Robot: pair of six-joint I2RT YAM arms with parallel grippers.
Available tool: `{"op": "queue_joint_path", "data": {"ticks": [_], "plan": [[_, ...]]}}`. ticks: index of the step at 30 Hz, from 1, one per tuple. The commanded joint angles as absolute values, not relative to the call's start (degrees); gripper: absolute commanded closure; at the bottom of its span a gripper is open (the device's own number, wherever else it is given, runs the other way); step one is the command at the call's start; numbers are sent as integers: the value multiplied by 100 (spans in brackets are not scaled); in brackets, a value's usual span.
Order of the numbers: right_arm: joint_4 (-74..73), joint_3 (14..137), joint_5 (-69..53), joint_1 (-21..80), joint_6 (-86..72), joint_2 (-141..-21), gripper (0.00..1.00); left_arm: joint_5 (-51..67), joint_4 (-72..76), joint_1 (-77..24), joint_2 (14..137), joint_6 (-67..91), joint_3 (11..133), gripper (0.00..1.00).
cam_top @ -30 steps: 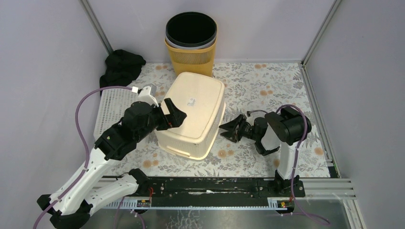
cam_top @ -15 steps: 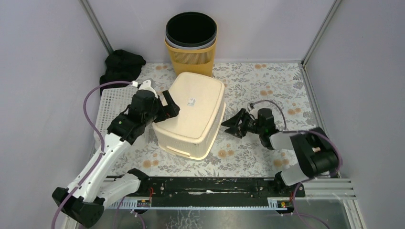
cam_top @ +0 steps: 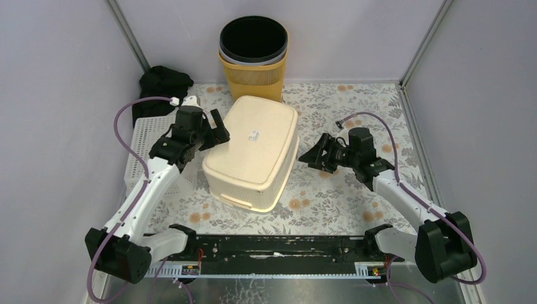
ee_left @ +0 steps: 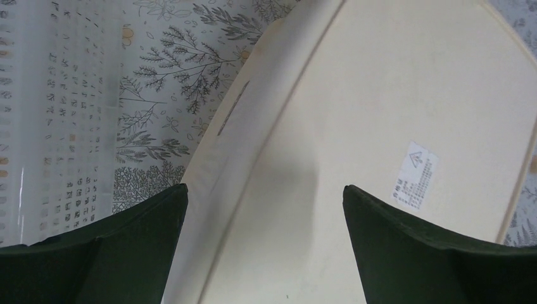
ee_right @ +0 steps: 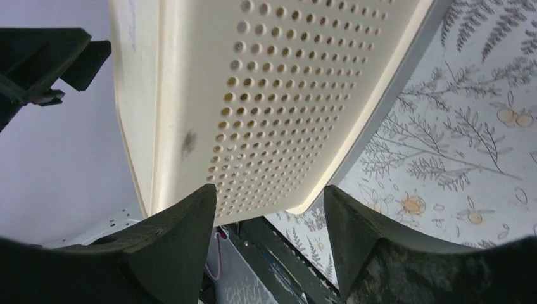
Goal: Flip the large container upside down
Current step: Move the container to the corner of the board.
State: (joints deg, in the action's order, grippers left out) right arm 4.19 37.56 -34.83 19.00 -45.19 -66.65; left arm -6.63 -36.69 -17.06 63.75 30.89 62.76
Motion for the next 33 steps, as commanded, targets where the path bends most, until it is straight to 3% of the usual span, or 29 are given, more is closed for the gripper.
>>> {"op": "queue_joint_path", "data": {"ticks": [1,5,13,26,33], "plan": [[-379,4143,-3316,1880,-4214,-6305,30,-547,-3013,-1630,6849,2904,6021,0],[-674,4371,-3287,1879,-4146,-6082,30,231,-2422,-1683,7348,3102,5750,0],[-1241,4645,-3081,1876,-3969,-5644,29,440,-1813,-2404,8403,3284,6261,0],[-2600,5228,-2243,1875,-3467,-4881,29,1116,-1056,-3633,11349,3143,9163,0],[-2891,5525,-2150,1878,-3320,-4786,29,968,-915,-3617,11203,2818,9956,0]]}}
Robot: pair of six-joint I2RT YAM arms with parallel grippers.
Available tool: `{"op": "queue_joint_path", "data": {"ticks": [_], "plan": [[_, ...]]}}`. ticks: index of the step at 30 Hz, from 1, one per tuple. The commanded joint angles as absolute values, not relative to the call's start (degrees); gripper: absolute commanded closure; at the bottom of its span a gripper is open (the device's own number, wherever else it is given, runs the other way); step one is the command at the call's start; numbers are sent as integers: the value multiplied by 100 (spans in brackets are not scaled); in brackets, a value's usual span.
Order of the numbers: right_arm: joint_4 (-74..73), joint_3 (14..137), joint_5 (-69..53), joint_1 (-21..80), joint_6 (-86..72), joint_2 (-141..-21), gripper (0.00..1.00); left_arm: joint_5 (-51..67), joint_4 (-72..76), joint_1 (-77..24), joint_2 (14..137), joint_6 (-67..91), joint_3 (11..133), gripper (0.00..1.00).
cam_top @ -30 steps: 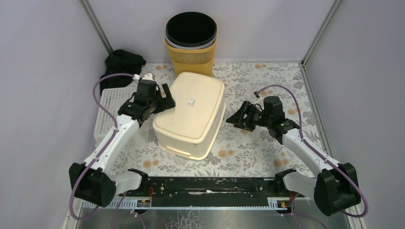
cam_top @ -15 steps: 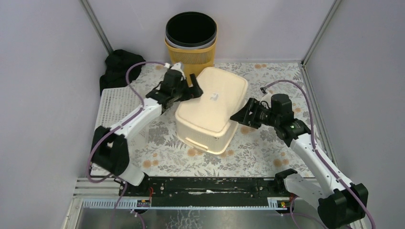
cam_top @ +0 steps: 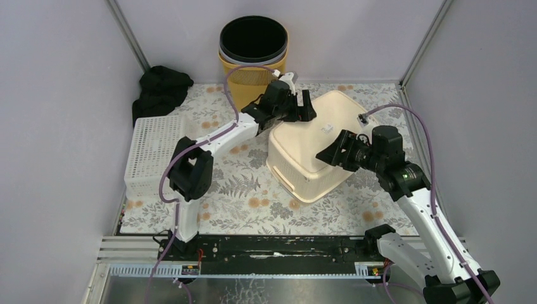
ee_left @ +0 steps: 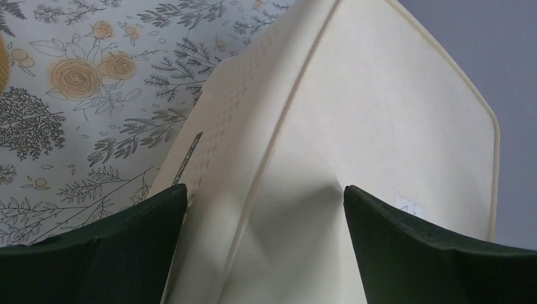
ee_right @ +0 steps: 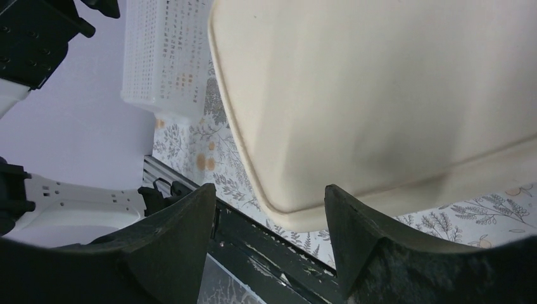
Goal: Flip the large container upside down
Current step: Move the container to the corner of the board.
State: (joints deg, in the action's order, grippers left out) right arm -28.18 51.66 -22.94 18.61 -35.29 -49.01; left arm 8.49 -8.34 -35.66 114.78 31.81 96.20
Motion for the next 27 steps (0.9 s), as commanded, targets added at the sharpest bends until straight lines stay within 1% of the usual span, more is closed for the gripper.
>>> {"op": "queue_joint_path", "data": {"ticks": [1,4,9,15,18,20,24,27], "plan": [[-2919,5562,-2150,1881,-3294,-4782,29,846,-980,-3596,11075,2745,10000,0],[-2918,5684,-2240,1874,-3185,-4773,29,711,-1075,-3434,10616,2745,9909,0],[-2960,5927,-2577,1877,-2923,-4914,29,636,-1053,-3018,9512,3055,9192,0],[-3032,6351,-2877,1935,-2650,-5295,30,293,-1675,-2713,8118,3197,8512,0],[-2920,6515,-3113,2134,-2613,-5593,30,148,-2118,-2644,7620,3148,8298,0],[-2892,6739,-2952,2563,-2507,-5841,30,158,-2339,-2593,7330,3131,8144,0],[-3176,7444,-2184,3808,-2132,-6556,30,105,-2636,-2541,6876,3111,7942,0],[-3386,7870,-1632,4496,-1919,-6960,30,52,-2842,-2523,6605,3086,7908,0]]}}
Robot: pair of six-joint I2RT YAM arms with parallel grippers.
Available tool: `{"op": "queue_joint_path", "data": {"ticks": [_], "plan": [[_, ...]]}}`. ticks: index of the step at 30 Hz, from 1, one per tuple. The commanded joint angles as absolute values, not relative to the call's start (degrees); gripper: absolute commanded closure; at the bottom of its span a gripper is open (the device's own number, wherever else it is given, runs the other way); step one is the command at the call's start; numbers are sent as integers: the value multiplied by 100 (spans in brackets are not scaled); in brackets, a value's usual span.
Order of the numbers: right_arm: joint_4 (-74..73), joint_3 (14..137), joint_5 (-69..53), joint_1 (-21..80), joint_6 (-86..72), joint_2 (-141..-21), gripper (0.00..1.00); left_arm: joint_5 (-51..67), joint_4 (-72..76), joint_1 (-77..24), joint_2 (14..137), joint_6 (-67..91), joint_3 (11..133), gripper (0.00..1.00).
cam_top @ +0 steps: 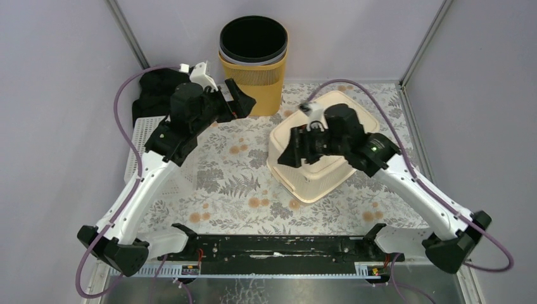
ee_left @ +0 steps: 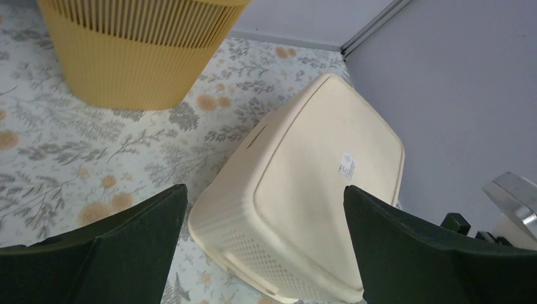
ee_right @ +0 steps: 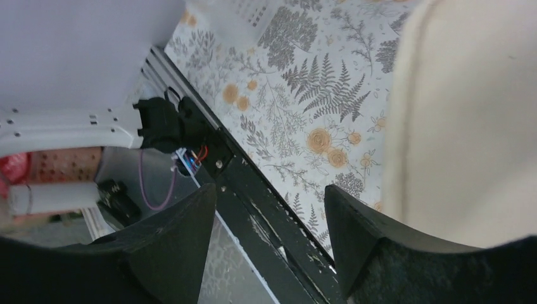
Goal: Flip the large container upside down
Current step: Move the container to the corner of the board.
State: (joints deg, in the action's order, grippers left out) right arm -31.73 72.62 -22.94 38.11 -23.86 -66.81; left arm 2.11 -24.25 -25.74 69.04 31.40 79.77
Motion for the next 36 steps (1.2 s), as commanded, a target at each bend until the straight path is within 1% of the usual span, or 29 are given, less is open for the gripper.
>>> {"op": "queue_joint_path", "data": {"ticks": [1,4,8,10,13,17,21,24,28,30,33,36], "plan": [[-3481,7974,-1478,4692,-1835,-7082,30,19,-2918,-2517,6535,3073,7910,0],[-3678,8180,-1164,5213,-1559,-7431,30,-103,-3139,-2509,6301,3063,7968,0],[-3623,8136,-1297,5713,-1167,-7913,30,-230,-3368,-2501,6090,3106,8094,0],[-3433,8026,-1506,5809,-1066,-8121,30,-240,-3440,-2494,6013,3126,8164,0],[-3338,7988,-1431,5857,-913,-8524,30,-258,-3548,-2497,5920,3123,8277,0],[-3445,8033,-836,5854,-702,-9063,30,-378,-3689,-2498,5853,3069,8358,0],[-3894,8275,300,5841,-533,-9702,30,-413,-3707,-2496,5794,3071,8279,0],[-4163,8439,895,5618,-495,-10048,30,-413,-3704,-2496,5771,3085,8213,0],[-4051,8437,813,4930,-592,-10081,30,-405,-3697,-2501,5742,3093,8182,0],[-4053,8555,955,4608,-599,-10141,30,-399,-3700,-2496,5718,3085,8183,0],[-4105,8924,981,4183,-545,-10366,30,-387,-3710,-2496,5704,3086,8186,0],[-4184,9559,870,3794,-540,-10729,30,-387,-3716,-2503,5665,3093,8157,0]]}}
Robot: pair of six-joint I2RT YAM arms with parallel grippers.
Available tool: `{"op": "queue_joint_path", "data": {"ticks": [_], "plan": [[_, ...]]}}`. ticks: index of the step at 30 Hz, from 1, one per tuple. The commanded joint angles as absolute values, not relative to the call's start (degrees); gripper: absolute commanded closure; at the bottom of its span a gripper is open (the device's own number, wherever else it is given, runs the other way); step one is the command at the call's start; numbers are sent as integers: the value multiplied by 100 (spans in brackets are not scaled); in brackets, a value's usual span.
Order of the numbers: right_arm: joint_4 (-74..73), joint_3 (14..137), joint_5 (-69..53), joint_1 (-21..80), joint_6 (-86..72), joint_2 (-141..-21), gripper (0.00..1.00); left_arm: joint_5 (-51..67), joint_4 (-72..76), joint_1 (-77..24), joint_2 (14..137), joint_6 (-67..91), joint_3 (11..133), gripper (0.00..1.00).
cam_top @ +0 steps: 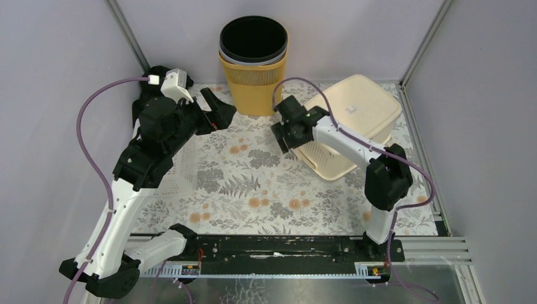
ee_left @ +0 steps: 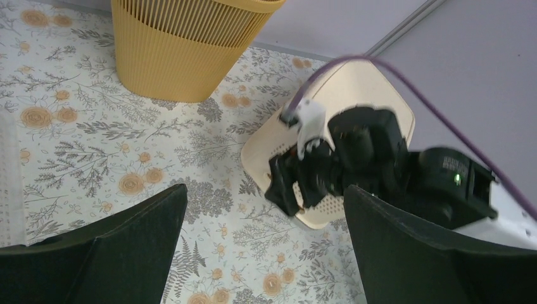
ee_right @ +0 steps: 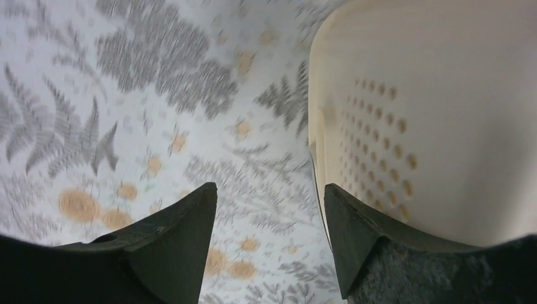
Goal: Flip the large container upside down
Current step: Move the container to the corner of the board.
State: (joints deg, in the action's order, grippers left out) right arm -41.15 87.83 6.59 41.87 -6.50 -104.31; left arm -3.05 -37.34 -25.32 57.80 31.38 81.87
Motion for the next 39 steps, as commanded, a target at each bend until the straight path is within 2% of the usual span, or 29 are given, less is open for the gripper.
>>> {"op": "queue_joint_path", "data": {"ticks": [1,14,22,24,29,39], "plan": [[-4196,9763,823,3685,-549,-10841,30,-392,-3718,-2500,5649,3094,8145,0],[-4352,11739,499,2259,-710,-12489,32,-500,-3946,-2497,5477,3041,8204,0],[-3704,12144,-659,2142,-804,-12243,32,-364,-3829,-2494,5578,3102,8145,0],[-3519,11882,-963,2150,-939,-11864,31,-367,-3840,-2496,5576,3086,8156,0],[-2507,10319,-1075,2225,-1152,-10285,30,-381,-3842,-2496,5608,3046,8157,0],[-2713,7565,450,2218,-1577,-7367,25,-243,-3733,-2498,5804,2980,8149,0]]}}
